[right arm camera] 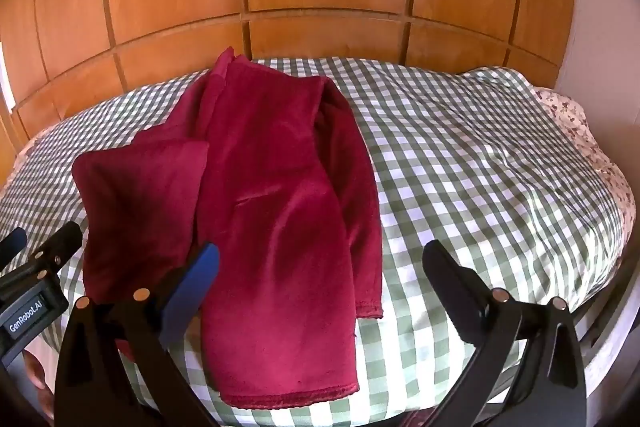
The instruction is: Fold small clothes
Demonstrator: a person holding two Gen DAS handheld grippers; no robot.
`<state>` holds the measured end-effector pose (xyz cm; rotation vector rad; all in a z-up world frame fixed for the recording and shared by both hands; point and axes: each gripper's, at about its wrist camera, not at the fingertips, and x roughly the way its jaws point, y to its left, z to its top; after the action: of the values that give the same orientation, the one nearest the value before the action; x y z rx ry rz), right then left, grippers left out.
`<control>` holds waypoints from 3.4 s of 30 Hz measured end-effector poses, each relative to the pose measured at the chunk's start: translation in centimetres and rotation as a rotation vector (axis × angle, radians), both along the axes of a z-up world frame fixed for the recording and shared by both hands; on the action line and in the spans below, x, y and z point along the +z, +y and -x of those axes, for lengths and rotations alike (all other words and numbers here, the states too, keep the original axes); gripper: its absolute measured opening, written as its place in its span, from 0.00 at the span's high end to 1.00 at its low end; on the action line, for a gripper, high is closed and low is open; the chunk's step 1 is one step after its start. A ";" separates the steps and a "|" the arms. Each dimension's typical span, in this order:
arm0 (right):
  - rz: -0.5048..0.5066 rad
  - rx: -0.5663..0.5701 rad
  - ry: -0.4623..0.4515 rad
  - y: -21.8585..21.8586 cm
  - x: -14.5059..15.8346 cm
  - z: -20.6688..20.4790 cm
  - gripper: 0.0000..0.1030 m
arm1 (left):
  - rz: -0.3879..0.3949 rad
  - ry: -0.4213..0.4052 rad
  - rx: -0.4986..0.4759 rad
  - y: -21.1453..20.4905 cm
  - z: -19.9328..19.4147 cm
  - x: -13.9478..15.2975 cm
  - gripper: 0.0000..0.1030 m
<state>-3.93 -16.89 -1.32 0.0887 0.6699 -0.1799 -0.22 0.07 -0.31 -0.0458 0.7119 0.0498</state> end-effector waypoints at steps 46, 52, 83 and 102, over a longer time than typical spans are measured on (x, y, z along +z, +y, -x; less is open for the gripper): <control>-0.056 0.361 0.229 1.9 -4.5 1.0 0.97 | -0.016 0.187 -0.322 -1.9 -0.6 -6.1 0.38; 0.002 0.367 0.076 -2.0 1.6 2.1 0.97 | 0.076 0.124 -0.408 -1.5 -0.7 -4.2 0.94; 0.096 -0.373 0.086 -30.8 4.0 -22.1 0.36 | 0.426 0.001 0.521 29.4 -21.3 6.5 0.40; -0.454 0.304 0.333 -11.6 -5.9 -9.3 0.64 | 0.880 0.329 -0.243 7.3 -9.0 -8.1 0.57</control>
<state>5.35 -28.44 -7.23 0.3965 1.0380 0.2597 8.79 7.35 -8.38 -0.8066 1.0185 -0.5035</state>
